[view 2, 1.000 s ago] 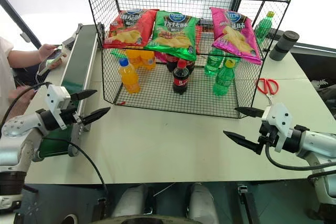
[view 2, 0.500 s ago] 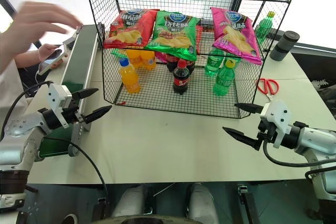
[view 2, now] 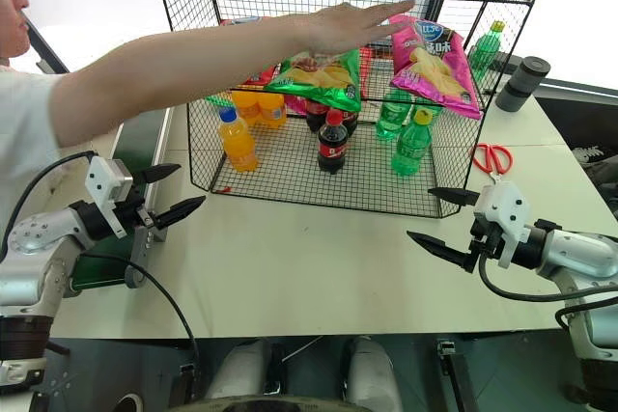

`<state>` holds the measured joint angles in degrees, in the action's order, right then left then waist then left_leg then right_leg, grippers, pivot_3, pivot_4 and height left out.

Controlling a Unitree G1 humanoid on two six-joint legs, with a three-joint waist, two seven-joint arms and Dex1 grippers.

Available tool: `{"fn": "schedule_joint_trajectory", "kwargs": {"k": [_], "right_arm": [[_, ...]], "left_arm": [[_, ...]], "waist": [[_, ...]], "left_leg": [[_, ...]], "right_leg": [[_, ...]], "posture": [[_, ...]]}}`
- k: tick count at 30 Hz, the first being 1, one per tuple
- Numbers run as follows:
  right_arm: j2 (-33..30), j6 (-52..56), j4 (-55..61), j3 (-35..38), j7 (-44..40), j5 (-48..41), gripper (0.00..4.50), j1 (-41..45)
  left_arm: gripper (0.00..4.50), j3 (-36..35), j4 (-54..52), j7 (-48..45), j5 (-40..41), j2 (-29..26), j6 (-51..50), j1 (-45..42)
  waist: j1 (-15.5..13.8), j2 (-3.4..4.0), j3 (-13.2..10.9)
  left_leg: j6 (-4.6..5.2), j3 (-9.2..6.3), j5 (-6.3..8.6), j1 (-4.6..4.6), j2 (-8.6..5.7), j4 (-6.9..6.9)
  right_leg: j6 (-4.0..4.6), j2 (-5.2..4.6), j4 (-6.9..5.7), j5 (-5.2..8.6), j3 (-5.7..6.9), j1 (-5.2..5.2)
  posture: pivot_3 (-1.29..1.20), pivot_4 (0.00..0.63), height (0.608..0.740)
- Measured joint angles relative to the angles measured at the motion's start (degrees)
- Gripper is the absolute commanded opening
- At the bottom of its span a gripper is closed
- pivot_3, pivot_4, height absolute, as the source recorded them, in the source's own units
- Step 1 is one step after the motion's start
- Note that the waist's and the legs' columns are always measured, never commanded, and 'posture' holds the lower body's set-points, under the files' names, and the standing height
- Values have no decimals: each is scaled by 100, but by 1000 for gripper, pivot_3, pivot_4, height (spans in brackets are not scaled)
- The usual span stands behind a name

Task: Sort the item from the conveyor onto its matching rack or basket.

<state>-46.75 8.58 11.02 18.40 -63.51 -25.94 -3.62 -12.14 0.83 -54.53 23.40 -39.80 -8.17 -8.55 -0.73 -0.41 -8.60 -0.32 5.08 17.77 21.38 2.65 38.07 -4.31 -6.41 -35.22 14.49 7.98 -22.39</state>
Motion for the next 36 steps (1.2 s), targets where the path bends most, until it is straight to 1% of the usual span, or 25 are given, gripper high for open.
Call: {"fn": "schedule_joint_trajectory", "kwargs": {"k": [12, 23, 36], "right_arm": [[8, -118, -198, -153, -5, 59, 4425, 239], [27, -161, -226, -223, 8, 90, 4425, 184], [10, -161, -126, -199, -38, 90, 4425, -15]], "left_arm": [[4500, 67, 75, -1, -89, 72, 35, -297], [4500, 96, 13, 7, -94, 88, 22, -170], [4500, 243, 1, 100, -94, 258, 4, -168]], "waist": [[1, 0, 0], [2, 0, 0], [0, 0, 0]], "left_leg": [[-1, 1, -1, 0, -1, 0], [-1, 1, -1, 0, 0, 1], [-1, 0, -1, -1, -1, 1]], "right_leg": [[0, 0, -1, 0, 1, 1], [0, 0, -1, 0, 0, 1], [0, 0, -1, 0, 0, 2]], "posture": [[0, 150, 740], [0, 150, 740], [0, 150, 740]]}}
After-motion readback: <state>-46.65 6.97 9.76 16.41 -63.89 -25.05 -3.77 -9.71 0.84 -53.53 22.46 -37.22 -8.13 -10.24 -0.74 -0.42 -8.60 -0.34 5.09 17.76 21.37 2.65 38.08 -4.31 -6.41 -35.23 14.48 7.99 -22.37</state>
